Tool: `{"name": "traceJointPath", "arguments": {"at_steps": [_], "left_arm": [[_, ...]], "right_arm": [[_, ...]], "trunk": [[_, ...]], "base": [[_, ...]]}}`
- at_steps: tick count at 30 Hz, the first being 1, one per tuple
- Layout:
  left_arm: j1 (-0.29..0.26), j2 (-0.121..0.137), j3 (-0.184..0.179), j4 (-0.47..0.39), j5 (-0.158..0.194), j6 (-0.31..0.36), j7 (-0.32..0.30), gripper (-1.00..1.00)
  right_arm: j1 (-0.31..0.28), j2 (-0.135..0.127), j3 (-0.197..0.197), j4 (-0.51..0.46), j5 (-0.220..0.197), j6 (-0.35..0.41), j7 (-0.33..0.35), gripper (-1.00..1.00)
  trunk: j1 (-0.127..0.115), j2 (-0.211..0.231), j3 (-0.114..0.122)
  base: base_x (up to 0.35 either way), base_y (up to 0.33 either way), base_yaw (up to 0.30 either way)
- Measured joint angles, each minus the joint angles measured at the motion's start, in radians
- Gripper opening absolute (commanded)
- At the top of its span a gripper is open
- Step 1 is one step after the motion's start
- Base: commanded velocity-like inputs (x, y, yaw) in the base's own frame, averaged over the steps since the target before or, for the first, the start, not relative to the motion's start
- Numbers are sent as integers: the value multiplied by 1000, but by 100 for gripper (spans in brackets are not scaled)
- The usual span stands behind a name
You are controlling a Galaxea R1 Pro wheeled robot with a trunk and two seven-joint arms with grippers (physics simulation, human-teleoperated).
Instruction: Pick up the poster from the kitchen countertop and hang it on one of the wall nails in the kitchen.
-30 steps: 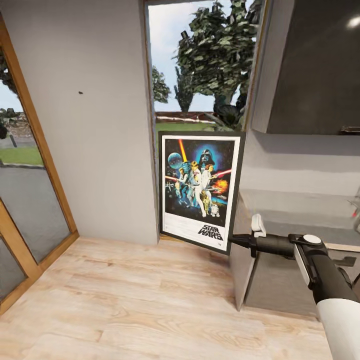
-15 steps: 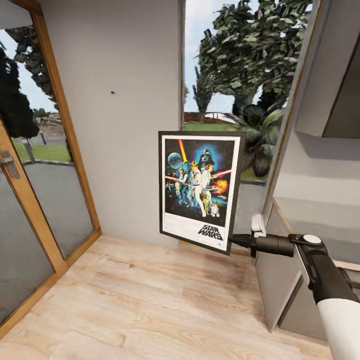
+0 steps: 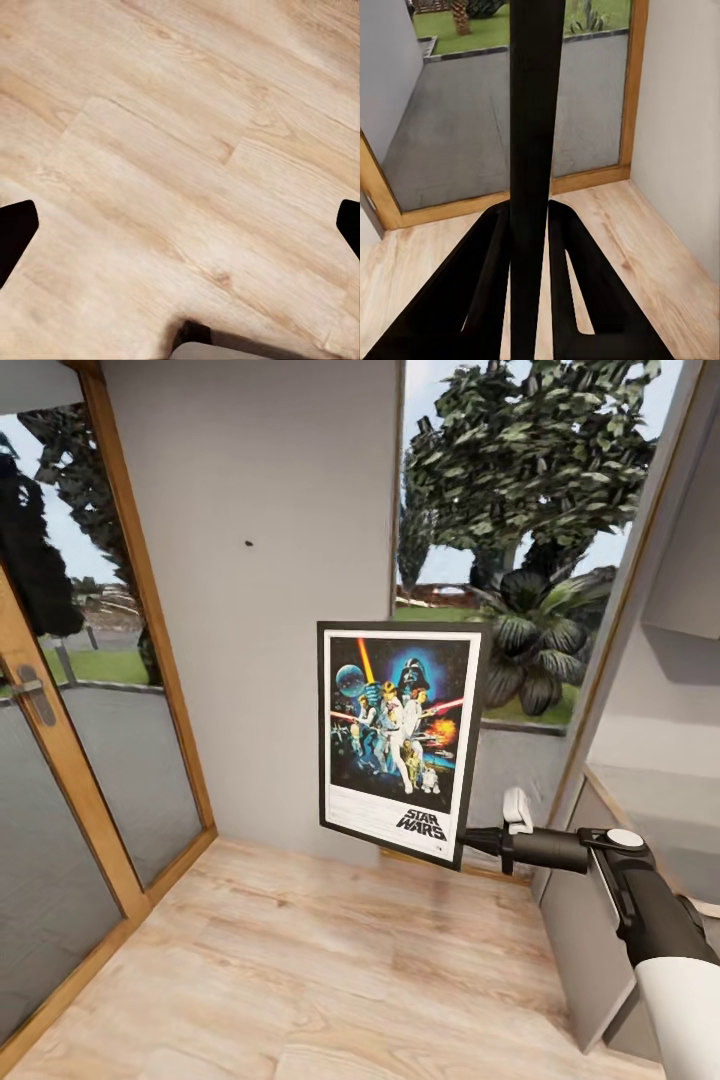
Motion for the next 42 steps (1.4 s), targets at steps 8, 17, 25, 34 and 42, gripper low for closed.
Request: {"name": "traceJointPath", "arguments": {"at_steps": [8, 17, 25, 34, 42], "left_arm": [[0, 5, 0, 1, 0, -1, -2, 100], [0, 9, -2, 19, 0, -31, -2, 100], [0, 73, -3, 56, -1, -63, -199, 100], [0, 78, -2, 65, -1, -79, -219, 100], [0, 78, -2, 66, -1, -81, -222, 100]], "right_arm": [[0, 0, 0, 0, 1, 0, 0, -100], [0, 2, 3, 6, 3, 0, -4, -100], [-26, 6, 6, -18, 0, 84, -10, -100], [-125, 6, 6, -43, -1, 202, -8, -100], [-210, 6, 7, -48, -2, 248, 1, -100]], "trunk": [[0, 0, 0], [0, 0, 0], [0, 0, 0], [0, 0, 0], [0, 0, 0]], "base": [[191, 309, 0], [189, 311, 0], [189, 311, 0], [189, 312, 0], [189, 312, 0]]}}
